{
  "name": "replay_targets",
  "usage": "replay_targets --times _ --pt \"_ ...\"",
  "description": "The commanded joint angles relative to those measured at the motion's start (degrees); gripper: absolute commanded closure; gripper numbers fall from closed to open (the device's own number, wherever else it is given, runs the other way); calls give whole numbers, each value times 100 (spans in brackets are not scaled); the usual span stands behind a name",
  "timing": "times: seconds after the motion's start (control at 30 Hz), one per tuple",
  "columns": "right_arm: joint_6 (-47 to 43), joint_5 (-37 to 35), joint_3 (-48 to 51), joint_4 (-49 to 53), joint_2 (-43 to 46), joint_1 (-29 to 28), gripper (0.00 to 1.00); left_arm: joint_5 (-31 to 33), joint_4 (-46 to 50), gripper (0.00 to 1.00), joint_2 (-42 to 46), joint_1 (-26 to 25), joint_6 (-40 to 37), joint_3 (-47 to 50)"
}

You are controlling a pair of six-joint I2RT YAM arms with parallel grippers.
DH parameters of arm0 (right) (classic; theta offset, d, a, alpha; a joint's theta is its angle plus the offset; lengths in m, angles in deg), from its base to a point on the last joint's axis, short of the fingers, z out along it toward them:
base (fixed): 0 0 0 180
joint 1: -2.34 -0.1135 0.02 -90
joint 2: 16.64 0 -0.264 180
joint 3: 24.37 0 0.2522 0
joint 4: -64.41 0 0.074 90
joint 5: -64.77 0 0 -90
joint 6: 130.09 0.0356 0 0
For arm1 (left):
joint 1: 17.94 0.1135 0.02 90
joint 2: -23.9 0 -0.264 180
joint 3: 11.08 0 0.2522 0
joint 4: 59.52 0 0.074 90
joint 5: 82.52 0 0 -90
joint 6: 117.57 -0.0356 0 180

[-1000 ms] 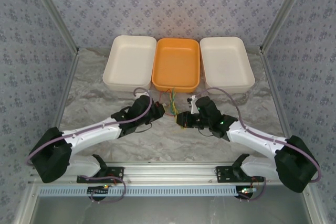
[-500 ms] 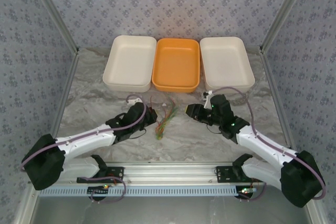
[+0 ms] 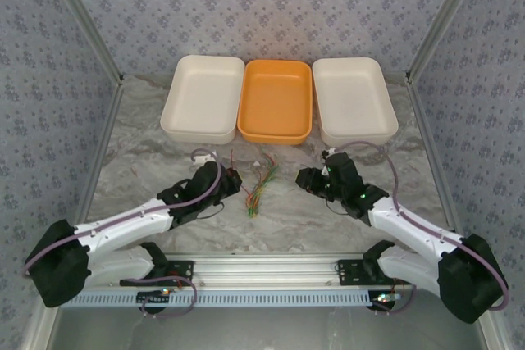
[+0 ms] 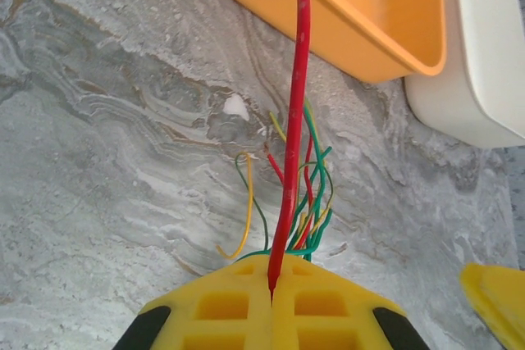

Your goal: Untangle the cables

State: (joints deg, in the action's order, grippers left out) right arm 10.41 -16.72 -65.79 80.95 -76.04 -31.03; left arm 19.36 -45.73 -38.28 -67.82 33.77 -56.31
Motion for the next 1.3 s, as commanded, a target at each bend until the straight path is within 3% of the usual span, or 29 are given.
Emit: replay_targets --times 0.0,0.13,0.23,0.4,0.73,0.77,0.87,0.9,1.07,1.27 --pt "-387 -456 -111 544 -44 -60 57 -93 -39 100 241 10 -446 -85" --pt "-699 -787 -451 391 99 -797 43 -203 -24 100 339 14 -770 -184" --pt "-97 -551 -498 -272 -307 -1058 33 -238 -96 100 337 22 -765 -185" --pt "1473 -221 -369 -2113 -1507 -1137 31 -326 -205 100 293 15 -712 -185" --pt "2664 20 -1297 -2770 -3551 -1344 33 -352 -166 100 504 12 -702 -114" --pt "2781 23 -1301 -3009 -3747 -1353 38 -360 -162 100 526 11 -703 -110" --pt "3116 53 -1191 -3674 -4189 -1215 82 -320 -57 100 666 12 -685 -120" --pt "3175 -24 -1052 -3941 -4227 -1127 87 -258 53 100 800 11 -685 -123" --pt "2912 -386 -337 -3644 -3504 -669 99 573 1283 100 1916 21 -631 -151" --pt "2360 -584 5 -2618 -2219 -303 100 1334 2480 100 3220 276 -240 68"
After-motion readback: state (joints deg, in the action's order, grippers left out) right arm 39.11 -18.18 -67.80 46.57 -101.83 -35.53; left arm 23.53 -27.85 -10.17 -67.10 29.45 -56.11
